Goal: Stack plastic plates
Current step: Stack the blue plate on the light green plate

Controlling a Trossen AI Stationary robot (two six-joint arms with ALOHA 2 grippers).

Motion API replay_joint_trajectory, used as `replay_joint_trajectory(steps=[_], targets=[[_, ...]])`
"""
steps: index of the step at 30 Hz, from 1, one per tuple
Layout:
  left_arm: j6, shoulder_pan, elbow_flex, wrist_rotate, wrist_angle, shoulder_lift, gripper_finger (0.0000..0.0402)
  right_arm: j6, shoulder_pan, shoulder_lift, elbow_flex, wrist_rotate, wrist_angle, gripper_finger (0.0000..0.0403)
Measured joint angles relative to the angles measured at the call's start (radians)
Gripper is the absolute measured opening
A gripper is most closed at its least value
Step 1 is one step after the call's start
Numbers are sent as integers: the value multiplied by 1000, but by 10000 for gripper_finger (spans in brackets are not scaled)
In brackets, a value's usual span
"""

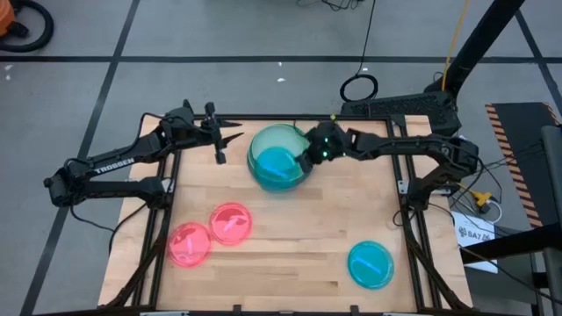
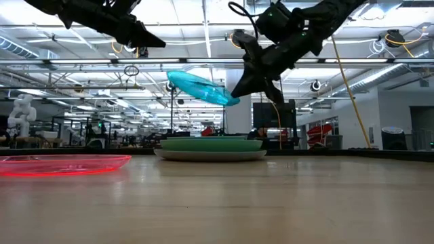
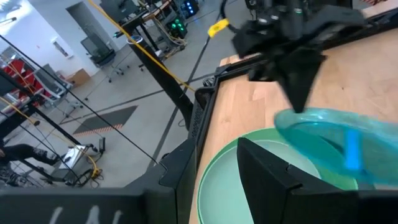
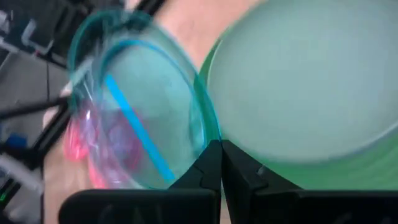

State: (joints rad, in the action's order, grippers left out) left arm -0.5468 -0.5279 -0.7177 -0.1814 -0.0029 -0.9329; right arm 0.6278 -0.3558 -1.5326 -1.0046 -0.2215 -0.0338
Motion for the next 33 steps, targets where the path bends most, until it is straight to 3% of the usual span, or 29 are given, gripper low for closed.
replay_joint_trajectory(steps=[9, 15, 24, 33], targets=[[-13, 0, 0, 12, 28, 26, 124, -126, -145, -26, -143, 87, -98, 0], [3, -1, 0, 13, 39, 66, 124, -213, -207, -164, -288, 118, -194, 0], [-5, -1, 0, 35, 29, 71, 124, -347, -234, -382, -590, 112, -461, 0], [-2, -2, 0, 53, 21, 71, 124, -359, -234, -435, -670, 83, -574, 0]])
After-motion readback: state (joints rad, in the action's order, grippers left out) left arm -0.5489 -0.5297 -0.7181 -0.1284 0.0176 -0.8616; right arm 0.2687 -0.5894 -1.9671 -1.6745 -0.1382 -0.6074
